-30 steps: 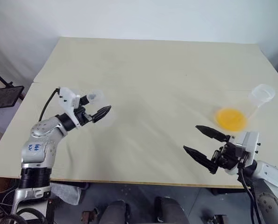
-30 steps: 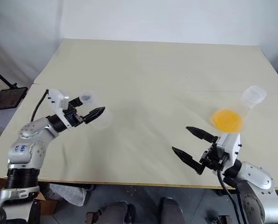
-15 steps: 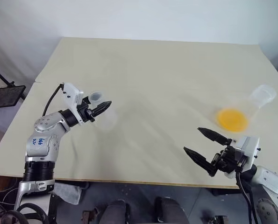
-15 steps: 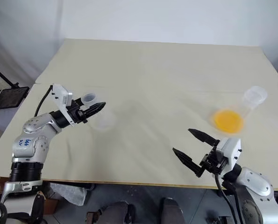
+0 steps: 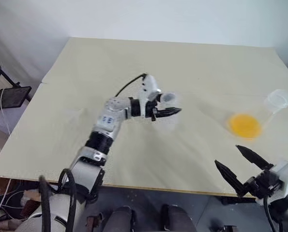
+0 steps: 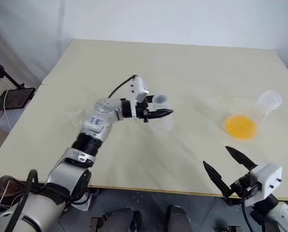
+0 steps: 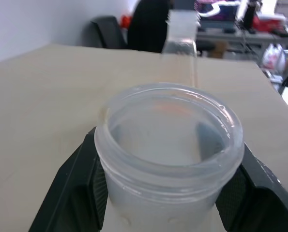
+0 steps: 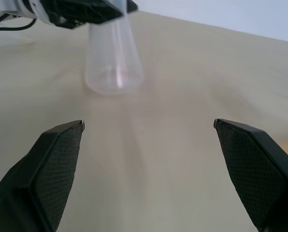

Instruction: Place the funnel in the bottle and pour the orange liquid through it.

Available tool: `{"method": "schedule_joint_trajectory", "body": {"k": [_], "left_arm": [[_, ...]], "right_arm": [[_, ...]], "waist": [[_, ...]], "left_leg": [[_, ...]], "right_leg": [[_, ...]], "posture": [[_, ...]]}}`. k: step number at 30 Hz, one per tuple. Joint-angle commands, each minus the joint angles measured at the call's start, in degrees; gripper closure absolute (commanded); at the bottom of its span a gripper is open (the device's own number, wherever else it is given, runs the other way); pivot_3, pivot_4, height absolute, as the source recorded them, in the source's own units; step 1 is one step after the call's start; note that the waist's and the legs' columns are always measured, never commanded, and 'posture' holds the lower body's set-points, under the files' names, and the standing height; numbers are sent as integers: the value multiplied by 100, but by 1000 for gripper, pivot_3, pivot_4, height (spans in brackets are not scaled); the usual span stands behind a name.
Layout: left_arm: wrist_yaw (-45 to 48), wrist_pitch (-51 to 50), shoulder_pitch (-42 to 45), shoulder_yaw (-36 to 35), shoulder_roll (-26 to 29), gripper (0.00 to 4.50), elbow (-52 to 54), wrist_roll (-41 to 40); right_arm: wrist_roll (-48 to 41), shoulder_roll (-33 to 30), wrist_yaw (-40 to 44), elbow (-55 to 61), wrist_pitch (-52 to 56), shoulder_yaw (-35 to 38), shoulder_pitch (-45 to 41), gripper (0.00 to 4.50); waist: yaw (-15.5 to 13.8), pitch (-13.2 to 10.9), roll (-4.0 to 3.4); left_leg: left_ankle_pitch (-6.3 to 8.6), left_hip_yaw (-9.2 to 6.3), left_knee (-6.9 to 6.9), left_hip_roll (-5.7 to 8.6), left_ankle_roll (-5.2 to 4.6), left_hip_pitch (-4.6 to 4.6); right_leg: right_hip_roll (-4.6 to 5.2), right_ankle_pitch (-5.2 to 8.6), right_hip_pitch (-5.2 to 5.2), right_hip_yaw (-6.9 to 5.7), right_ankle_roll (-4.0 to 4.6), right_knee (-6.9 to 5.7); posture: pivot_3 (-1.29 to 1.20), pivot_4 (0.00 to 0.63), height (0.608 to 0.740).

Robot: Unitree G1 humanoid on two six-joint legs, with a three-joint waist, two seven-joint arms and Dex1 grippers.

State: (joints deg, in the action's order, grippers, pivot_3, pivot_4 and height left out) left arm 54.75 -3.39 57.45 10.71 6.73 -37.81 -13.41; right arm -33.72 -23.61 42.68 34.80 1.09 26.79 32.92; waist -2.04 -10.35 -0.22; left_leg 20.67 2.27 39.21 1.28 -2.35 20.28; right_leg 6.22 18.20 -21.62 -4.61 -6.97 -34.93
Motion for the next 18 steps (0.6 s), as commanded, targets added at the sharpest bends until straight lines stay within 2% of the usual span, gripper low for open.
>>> {"method": "schedule_joint_trajectory", "body": {"k": [1,7,9,14,18], "left_arm": [[-9,532,287,-13,-285,2100,-457,200],[144,761,358,-58,-487,2100,-858,341],[219,759,374,-81,-475,1380,-892,351],[449,709,358,-270,-459,34,-792,186],[808,864,255,-566,-276,34,-530,-82]], "right_arm": [[48,219,-177,400,-269,153,298,0],[241,580,-361,615,-486,-19,631,0],[266,595,-393,622,-510,-42,628,0],[278,527,-428,553,-499,-84,485,0],[237,372,-395,475,-408,-112,256,0]], "waist": [[14,0,1],[47,0,1],[50,0,1],[50,0,1],[54,0,1]], "left_leg": [[-1,0,0,1,-1,1],[-1,-4,0,-1,-1,1],[0,-5,0,0,-1,0],[-1,-9,0,1,-1,1],[-1,-9,0,1,-2,2]], "right_leg": [[2,0,0,0,0,1],[19,0,-1,3,0,-1],[22,0,-2,6,0,-2],[27,0,-1,12,0,-2],[29,0,-2,13,0,-2]], "posture": [[0,150,740],[0,150,740],[0,150,740],[0,150,740],[0,150,740]]}}
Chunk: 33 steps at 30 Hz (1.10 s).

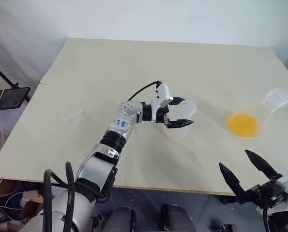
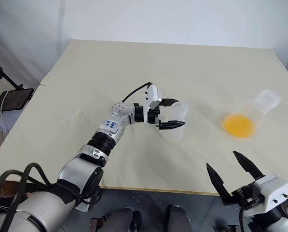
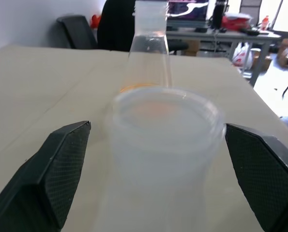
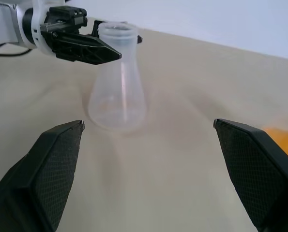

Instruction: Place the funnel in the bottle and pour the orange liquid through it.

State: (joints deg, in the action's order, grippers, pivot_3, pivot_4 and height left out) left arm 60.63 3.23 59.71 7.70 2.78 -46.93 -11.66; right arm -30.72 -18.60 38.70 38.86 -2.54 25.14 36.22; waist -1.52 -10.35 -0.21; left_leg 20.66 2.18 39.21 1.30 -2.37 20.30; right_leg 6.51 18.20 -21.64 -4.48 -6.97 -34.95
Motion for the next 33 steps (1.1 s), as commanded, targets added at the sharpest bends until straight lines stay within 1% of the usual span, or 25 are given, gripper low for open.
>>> {"method": "schedule_joint_trajectory", "body": {"k": [1,4,7,9,11,13,15,18,20,24,27,30,33], "left_arm": [[291,275,3,-367,188,34,446,-334],[621,258,-133,-696,469,34,768,-685],[812,283,-360,-1008,929,34,1083,-889],[716,470,-550,-1282,1404,34,1242,-866],[476,434,-773,-1589,1944,34,1403,-839],[330,289,-959,-1744,2261,34,1573,-877],[194,48,-1235,-1944,2530,34,1878,-1000],[-68,-624,-2148,-2322,2909,34,2940,-1350],[-304,-1007,-3060,-2667,3121,34,3803,-1562],[-857,-1598,-4781,-3476,3239,34,5000,-1939],[-1300,-1723,-6326,-4505,2996,34,5506,-2129],[-1527,-1527,-7263,-5173,2782,34,5569,-2181],[-1728,-1272,-7730,-5587,2654,34,5447,-2130]], "right_arm": [[-86,-176,16,44,-26,60,-121,0],[-155,-325,81,-67,23,67,-259,0],[-226,-508,185,-199,96,28,-444,0],[-301,-670,232,-300,215,-47,-728,0],[-380,-849,304,-441,371,-170,-1105,0],[-439,-969,391,-559,462,-251,-1348,0],[-499,-1083,488,-663,559,-349,-1607,0],[-772,-1275,627,-744,848,-537,-2132,0],[-865,-1458,856,-715,1029,-771,-2438,0],[-1003,-1473,980,-735,1208,-1133,-2993,0],[-976,-1490,1124,-855,1327,-1461,-3464,0],[-998,-1506,1225,-937,1374,-1545,-3662,0],[-980,-1528,1332,-994,1402,-1591,-3777,0]], "waist": [[3,0,0],[15,0,0],[49,1,-2],[43,1,-1],[62,0,-1],[83,0,0],[25,0,0],[26,0,-1],[50,0,-1],[100,-2,3],[161,-2,2],[168,-2,4],[50,-3,7]], "left_leg": [[0,0,0,0,0,0],[0,-4,0,-2,0,-1],[0,-1,0,-4,0,-5],[0,-5,0,-5,1,-6],[-1,-5,2,-6,1,-6],[-1,-6,4,-7,0,-8],[-1,-22,4,-6,1,-7],[1,-35,4,-1,1,-2],[3,-43,3,0,2,0],[9,-65,-1,-11,12,2],[9,-66,0,-12,13,1],[10,-64,0,-14,15,-3],[11,-75,0,-12,15,-3]], "right_leg": [[0,0,-1,0,0,0],[1,0,-1,0,0,-4],[1,0,-1,0,0,-7],[0,0,-1,-2,0,-12],[2,0,-1,2,1,-11],[4,0,-1,3,1,-14],[7,0,1,4,1,-21],[15,-1,2,5,0,-18],[20,-1,2,5,0,-18],[15,0,5,0,2,-14],[17,1,11,2,4,-7],[18,4,15,5,9,-1],[22,7,17,4,15,19]], "posture": [[0,150,740],[0,150,740],[0,150,740],[0,150,740],[0,150,740],[0,150,740],[0,150,740],[0,150,740],[0,150,740],[0,150,740],[0,150,740],[0,150,740],[0,150,740]]}}
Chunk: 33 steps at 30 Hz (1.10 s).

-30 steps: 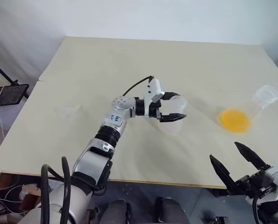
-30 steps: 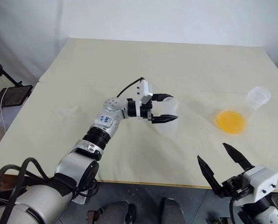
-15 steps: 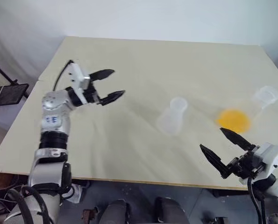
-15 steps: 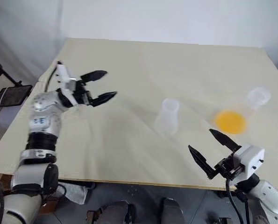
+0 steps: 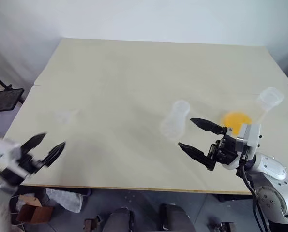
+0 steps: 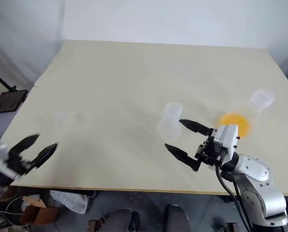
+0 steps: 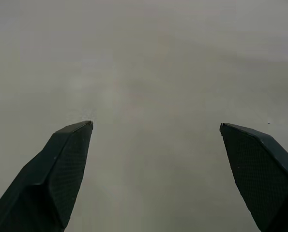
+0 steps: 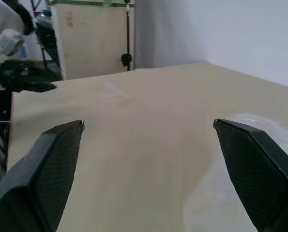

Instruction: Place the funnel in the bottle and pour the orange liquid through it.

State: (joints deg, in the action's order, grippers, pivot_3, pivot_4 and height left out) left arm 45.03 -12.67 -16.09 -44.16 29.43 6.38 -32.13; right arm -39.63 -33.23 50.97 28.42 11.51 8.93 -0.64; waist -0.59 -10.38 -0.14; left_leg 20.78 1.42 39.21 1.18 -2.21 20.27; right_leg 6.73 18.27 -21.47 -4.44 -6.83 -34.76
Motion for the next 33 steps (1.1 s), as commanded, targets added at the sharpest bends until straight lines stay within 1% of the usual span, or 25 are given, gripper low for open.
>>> {"method": "schedule_joint_trajectory", "body": {"k": [1,4,7,8,11,13,17,22,26,33], "left_arm": [[-246,360,-271,-570,-45,34,29,-109],[-507,521,-554,-884,-108,34,-82,-51],[-542,319,-617,-422,-106,34,429,-23],[-608,226,-513,-269,-102,34,560,-69],[-780,-48,-115,114,-6,34,751,-187],[-1005,-329,343,473,105,34,720,-91],[-1488,-914,1176,1184,319,34,493,229],[-1845,-1268,2031,1794,338,34,67,514],[-2070,-1099,2638,2141,281,34,-502,876],[-2152,-956,3210,2446,189,34,-1228,1147]], "right_arm": [[-75,-74,151,24,8,4,-140,0],[-35,-84,249,-77,27,-42,-263,0],[30,-100,320,-203,-7,-26,-278,0],[49,-105,319,-229,-9,-5,-265,0],[156,-161,352,-254,-59,50,-196,0],[129,-207,331,-190,-9,142,-68,0],[140,-300,325,-136,-11,311,252,0],[150,-278,205,6,-39,448,493,0],[130,-228,64,267,-24,512,770,0],[93,-240,-78,500,-13,646,1113,0]], "waist": [[-83,1,1],[-71,2,2],[-72,1,1],[-74,1,1],[-71,1,1],[-66,2,0],[-57,2,0],[10,2,0],[0,2,0],[-29,2,1]], "left_leg": [[1,-1,0,2,1,0],[5,-5,0,3,5,3],[7,-2,-8,3,4,3],[7,-4,-10,3,4,3],[6,-7,-10,4,4,4],[6,-6,-10,3,4,3],[6,-7,-10,4,5,2],[6,-1,-10,4,5,2],[4,-3,-10,3,8,2],[3,1,-7,4,8,2]], "right_leg": [[2,1,2,2,2,4],[4,4,3,11,9,12],[4,6,-1,14,13,13],[4,6,-1,14,13,12],[4,6,-1,14,13,9],[3,6,-2,14,13,6],[-2,6,-4,11,13,-15],[-8,5,-6,7,10,-30],[-14,4,-8,0,9,-34],[-15,3,-8,0,7,-34]], "posture": [[0,150,740],[0,150,740],[0,150,740],[0,150,740],[0,150,740],[0,150,740],[0,150,740],[0,150,740],[0,150,740],[0,150,740]]}}
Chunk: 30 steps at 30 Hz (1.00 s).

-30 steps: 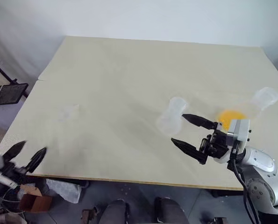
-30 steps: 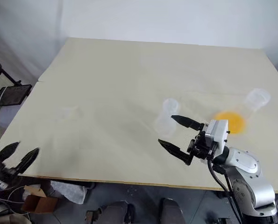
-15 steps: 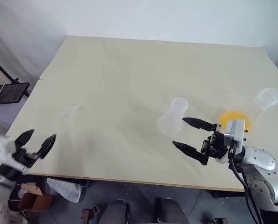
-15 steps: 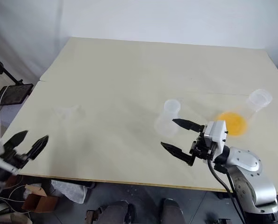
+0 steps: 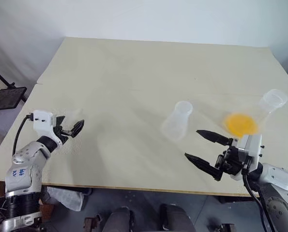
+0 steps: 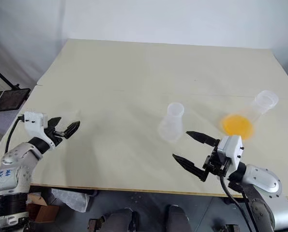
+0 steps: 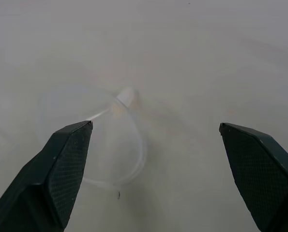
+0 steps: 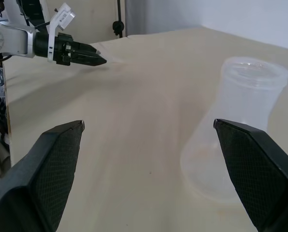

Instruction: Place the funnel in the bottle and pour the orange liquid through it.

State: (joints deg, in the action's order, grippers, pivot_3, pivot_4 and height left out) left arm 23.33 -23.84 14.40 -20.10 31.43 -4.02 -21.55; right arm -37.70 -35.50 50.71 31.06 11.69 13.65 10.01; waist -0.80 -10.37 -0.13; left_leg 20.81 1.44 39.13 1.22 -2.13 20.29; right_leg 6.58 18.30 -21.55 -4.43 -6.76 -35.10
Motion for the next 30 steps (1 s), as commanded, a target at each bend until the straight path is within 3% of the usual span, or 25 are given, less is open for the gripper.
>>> {"method": "schedule_joint_trajectory", "body": {"k": [1,4,13,16,22,30], "left_arm": [[37,179,211,62,-17,34,-288,102],[119,274,320,117,-21,598,-550,137],[298,460,427,142,25,3642,-769,187],[433,642,489,153,51,4455,-871,191],[1639,697,779,283,239,4455,-332,-364],[3613,1148,2462,1318,697,4455,-570,-232]], "right_arm": [[-103,-14,-63,250,-30,186,67,0],[-106,-16,-72,275,-35,208,120,0],[-51,-168,96,227,-86,259,135,0],[-41,-224,141,176,-102,295,145,0],[-39,-174,39,225,-138,483,331,0],[133,86,-236,427,-292,774,972,0]], "waist": [[-14,0,0],[-29,0,0],[-58,0,0],[-70,0,0],[-66,0,1],[-74,-1,1]], "left_leg": [[0,0,1,0,0,0],[-2,1,2,-1,3,-1],[-3,0,2,0,3,-1],[-5,0,5,0,3,-2],[-5,-3,5,0,4,1],[-8,0,7,4,4,2]], "right_leg": [[0,0,0,0,0,-1],[-1,0,0,0,0,-1],[-1,0,0,-1,0,-2],[0,0,3,-2,0,-2],[0,0,3,-4,0,-1],[-4,0,5,-11,0,-1]], "posture": [[0,150,740],[0,150,740],[0,150,740],[0,150,740],[0,150,740],[0,150,740]]}}
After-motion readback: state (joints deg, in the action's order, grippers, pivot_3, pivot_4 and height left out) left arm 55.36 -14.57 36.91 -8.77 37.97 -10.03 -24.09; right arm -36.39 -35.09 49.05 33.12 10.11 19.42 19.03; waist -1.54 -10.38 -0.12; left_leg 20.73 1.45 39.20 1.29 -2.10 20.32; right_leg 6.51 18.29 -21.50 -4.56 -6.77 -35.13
